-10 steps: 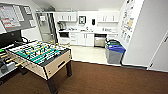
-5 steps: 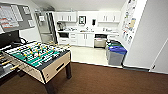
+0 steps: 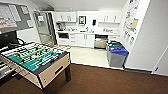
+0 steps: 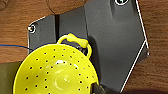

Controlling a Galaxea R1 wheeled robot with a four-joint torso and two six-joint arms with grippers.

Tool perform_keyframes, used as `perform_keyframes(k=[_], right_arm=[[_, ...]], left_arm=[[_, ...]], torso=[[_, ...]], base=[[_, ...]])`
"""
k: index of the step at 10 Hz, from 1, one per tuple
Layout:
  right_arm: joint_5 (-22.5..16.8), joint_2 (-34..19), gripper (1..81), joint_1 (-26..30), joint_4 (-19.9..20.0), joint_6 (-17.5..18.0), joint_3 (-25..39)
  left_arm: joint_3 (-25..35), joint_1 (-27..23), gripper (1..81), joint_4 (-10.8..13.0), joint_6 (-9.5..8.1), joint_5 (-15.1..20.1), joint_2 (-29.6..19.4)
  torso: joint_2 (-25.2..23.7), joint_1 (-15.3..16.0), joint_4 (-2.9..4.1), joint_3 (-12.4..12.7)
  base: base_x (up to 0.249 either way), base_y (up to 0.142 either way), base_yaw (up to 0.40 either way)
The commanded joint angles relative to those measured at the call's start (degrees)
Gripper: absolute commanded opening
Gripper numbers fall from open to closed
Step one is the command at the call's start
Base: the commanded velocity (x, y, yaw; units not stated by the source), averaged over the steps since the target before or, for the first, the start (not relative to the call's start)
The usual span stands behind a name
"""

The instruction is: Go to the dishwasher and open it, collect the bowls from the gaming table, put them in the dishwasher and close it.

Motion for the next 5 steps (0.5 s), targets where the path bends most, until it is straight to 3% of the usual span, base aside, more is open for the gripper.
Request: perform_keyframes(k=[1, 5], right_arm=[[-2.5, -0.3, 1.0, 2.0, -0.5, -0.2, 0.2], [-2.5, -0.2, 1.0, 2.0, -0.5, -0.2, 0.2]], left_arm=[[0.0, -2.0, 1.0, 0.2, 0.12, 1.2, -1.1], [0.1, -2.0, 1.0, 0.2, 0.12, 1.2, -1.2]], torso=[[0.0, 0.0, 0.0, 0.0], [0.0, 0.0, 0.0, 0.0]], base=[[0.166, -0.064, 0.0], [0.166, -0.074, 0.0]])
